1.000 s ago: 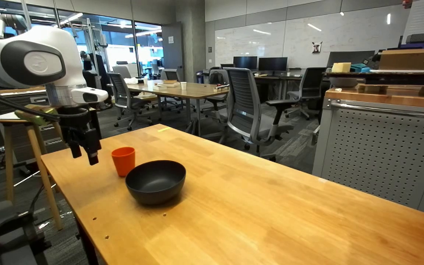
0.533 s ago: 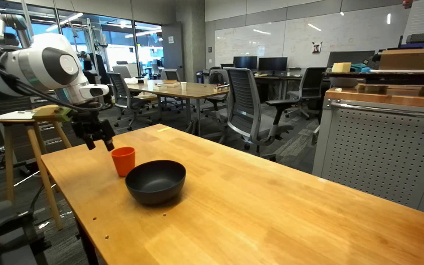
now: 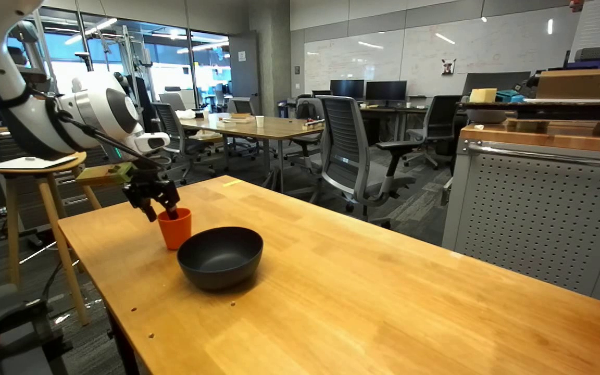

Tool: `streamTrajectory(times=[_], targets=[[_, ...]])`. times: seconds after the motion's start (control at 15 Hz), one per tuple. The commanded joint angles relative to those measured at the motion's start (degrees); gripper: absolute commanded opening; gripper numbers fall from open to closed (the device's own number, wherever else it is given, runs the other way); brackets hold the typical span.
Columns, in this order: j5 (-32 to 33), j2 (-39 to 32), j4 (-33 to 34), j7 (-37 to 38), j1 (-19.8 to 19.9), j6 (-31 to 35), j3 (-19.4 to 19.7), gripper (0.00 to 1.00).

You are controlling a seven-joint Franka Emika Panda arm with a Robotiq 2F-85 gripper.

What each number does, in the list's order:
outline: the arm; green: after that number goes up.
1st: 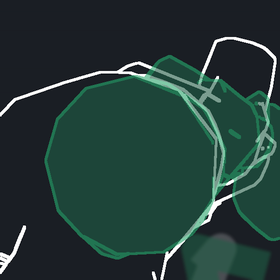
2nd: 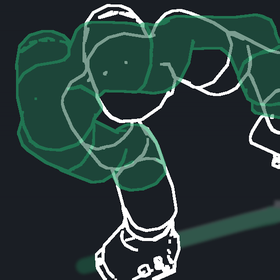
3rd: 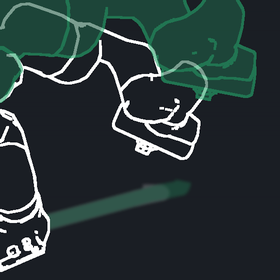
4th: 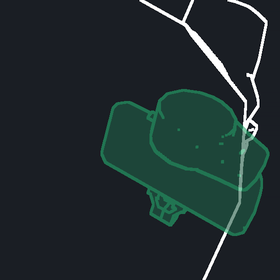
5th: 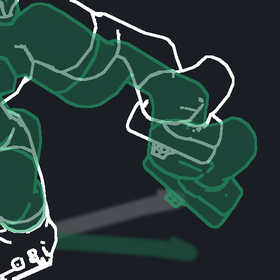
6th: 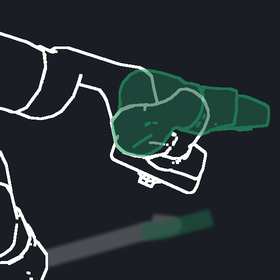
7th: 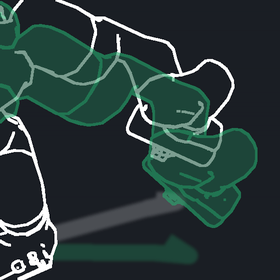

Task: Put the cup in the bowl

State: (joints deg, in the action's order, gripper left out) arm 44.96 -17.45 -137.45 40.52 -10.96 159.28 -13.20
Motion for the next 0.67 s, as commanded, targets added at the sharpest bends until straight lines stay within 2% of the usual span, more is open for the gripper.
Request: streamTrajectory(times=[0.0,0.2,0.33,0.53,0.6], targets=[[4.7,-5.5,4.2,3.0,-1.5,-0.3,3.0,0.43],[5.8,-7.3,5.3,3.4,-1.9,-0.4,3.8,0.19],[5.7,-7.5,5.7,3.2,-2.1,-0.6,3.7,0.07],[4.1,-4.2,4.0,2.0,-2.0,-1.6,2.3,0.00],[4.0,-3.0,3.7,1.9,-2.0,-1.9,2.0,0.03]])
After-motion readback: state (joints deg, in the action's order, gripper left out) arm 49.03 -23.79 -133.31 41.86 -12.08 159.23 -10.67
